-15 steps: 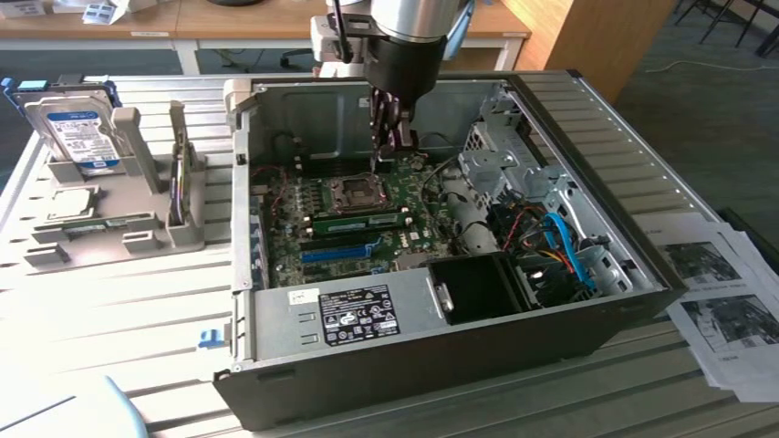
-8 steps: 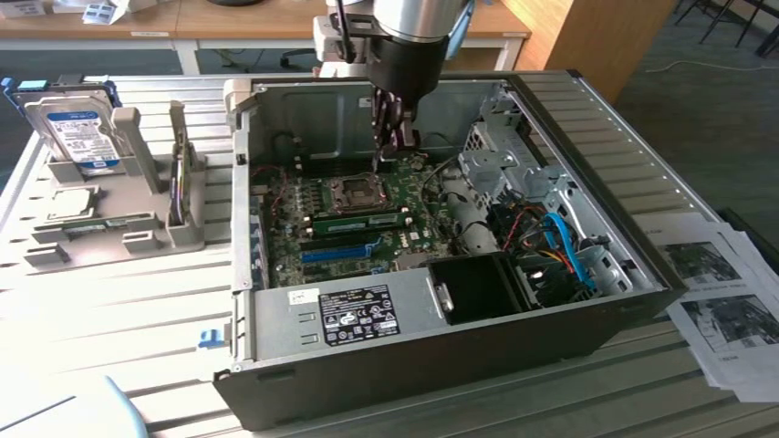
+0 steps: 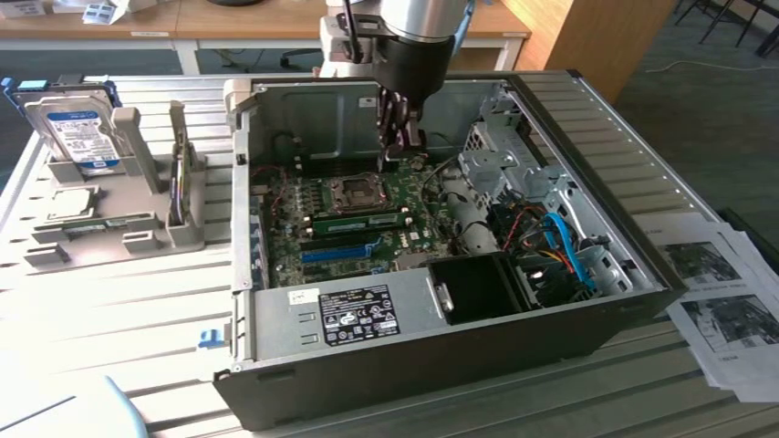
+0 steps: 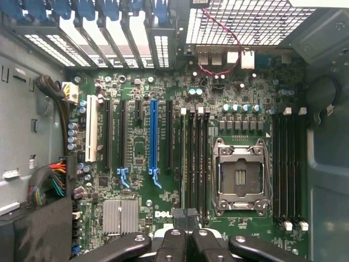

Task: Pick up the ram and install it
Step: 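Press down the ram until it locks into place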

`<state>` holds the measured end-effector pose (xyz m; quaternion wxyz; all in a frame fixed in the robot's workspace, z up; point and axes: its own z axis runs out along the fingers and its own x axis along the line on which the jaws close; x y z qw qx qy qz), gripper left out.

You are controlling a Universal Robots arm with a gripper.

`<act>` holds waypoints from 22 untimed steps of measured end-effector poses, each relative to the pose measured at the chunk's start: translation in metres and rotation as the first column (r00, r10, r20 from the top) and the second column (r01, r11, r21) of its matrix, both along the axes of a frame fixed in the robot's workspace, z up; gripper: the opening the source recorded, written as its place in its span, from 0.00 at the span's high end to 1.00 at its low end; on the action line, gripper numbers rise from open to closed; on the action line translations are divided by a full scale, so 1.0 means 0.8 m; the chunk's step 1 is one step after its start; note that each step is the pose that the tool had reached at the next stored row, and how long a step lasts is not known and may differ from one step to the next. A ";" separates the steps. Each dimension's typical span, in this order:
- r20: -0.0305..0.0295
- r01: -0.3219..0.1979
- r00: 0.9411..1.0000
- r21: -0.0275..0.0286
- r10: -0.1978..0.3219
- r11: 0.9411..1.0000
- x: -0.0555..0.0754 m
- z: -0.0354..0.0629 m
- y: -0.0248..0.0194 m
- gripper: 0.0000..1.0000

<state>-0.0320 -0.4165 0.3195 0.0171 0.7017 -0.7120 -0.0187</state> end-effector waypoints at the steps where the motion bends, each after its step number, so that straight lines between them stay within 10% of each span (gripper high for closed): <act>1: 0.000 0.000 1.000 0.000 0.000 1.000 0.001 0.000 0.0000 0.91; 22: 0.008 -0.008 1.000 0.000 0.008 1.000 0.015 0.000 0.0000 0.91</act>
